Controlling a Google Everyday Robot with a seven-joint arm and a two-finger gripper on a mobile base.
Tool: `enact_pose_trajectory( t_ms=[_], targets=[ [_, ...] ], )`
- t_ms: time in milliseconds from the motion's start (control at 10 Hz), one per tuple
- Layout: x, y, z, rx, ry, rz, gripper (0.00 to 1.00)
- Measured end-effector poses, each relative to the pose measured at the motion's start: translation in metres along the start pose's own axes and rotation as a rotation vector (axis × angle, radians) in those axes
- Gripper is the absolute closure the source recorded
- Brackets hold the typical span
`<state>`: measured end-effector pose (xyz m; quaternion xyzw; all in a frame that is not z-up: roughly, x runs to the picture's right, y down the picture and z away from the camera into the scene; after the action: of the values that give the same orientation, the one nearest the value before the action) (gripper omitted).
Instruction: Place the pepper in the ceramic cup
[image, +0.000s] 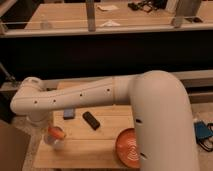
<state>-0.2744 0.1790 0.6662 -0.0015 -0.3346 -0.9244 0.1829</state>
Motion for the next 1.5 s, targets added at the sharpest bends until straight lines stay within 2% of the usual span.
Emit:
enact_pose_trajectory(
  t_ms=[1100, 1300, 1500],
  targets=[
    [0.0002, -0.0002, 0.0032, 0.008, -0.014, -0.015, 0.94],
    [-0.0002, -0.0001, 0.0036, 0.009, -0.019, -0.018, 0.89],
    [0.0004, -0.0005, 0.0038, 0.010, -0.020, -0.022, 0.89]
  ],
)
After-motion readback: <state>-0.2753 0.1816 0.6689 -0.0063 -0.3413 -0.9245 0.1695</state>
